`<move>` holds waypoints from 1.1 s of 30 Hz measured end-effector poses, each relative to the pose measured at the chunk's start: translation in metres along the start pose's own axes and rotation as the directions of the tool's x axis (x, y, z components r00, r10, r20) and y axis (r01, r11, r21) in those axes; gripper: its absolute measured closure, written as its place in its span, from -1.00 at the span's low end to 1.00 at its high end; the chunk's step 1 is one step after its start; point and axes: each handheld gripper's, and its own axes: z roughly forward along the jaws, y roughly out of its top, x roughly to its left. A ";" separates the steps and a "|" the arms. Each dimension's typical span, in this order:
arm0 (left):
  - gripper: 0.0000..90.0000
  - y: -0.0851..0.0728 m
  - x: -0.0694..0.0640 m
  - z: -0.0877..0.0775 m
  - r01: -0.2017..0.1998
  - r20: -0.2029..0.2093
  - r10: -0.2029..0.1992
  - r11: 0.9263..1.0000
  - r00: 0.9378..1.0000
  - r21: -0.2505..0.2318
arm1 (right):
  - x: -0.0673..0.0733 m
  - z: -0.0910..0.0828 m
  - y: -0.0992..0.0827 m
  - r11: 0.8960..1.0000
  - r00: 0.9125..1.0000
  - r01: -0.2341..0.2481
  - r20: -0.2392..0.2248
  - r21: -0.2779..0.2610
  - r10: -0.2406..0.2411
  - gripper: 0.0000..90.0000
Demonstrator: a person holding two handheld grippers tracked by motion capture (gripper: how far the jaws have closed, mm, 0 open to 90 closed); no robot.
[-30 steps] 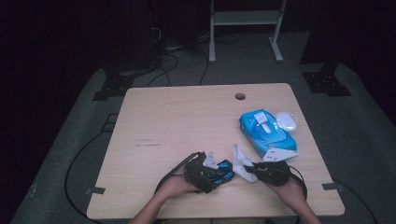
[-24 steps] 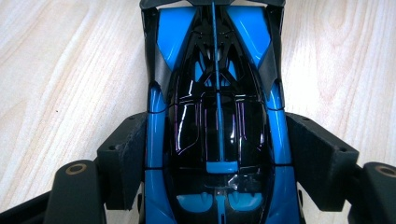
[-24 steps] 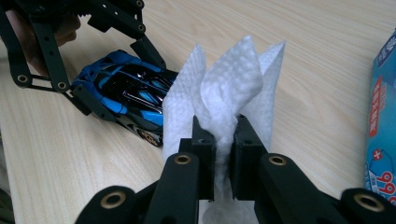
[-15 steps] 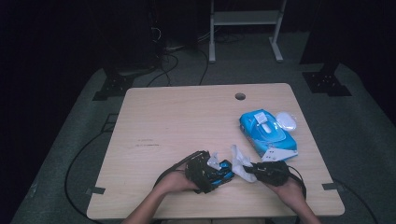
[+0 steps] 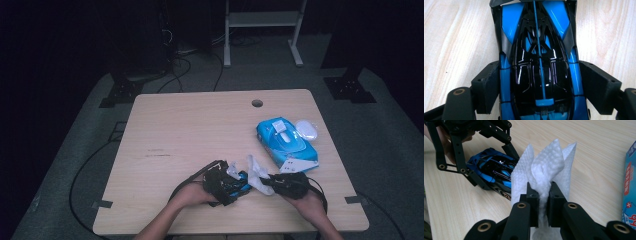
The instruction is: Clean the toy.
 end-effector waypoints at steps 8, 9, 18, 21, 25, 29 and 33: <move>-0.43 -0.005 0.001 -0.004 0.006 0.004 -0.006 0.999 1.000 -0.033 | -0.002 -0.002 -0.001 1.000 1.000 -0.001 0.004 -0.007 0.001 0.81; -0.42 -0.005 0.001 -0.006 0.011 0.005 -0.011 0.999 1.000 -0.047 | -0.002 -0.002 -0.001 1.000 1.000 -0.001 0.005 -0.008 0.001 0.81; -0.39 -0.006 0.001 -0.008 0.000 0.000 0.000 0.999 1.000 -0.045 | -0.002 -0.003 0.000 1.000 1.000 -0.005 0.007 -0.010 0.005 0.81; -0.39 -0.007 0.002 -0.008 0.005 0.004 -0.005 0.999 1.000 -0.051 | -0.002 -0.003 0.000 1.000 1.000 -0.006 0.006 -0.010 0.006 0.81; -0.39 -0.008 0.003 -0.009 0.008 0.004 -0.008 0.999 1.000 -0.053 | -0.002 -0.004 0.000 1.000 1.000 -0.010 0.008 -0.009 0.010 0.81; -0.39 -0.008 0.004 -0.011 0.017 0.003 -0.016 0.998 1.000 -0.065 | -0.003 -0.004 0.000 1.000 1.000 -0.011 0.009 -0.011 0.011 0.81; -0.39 -0.007 0.007 -0.015 0.017 -0.003 -0.017 0.998 1.000 -0.068 | -0.003 -0.005 0.000 1.000 1.000 -0.011 0.010 -0.016 0.011 0.81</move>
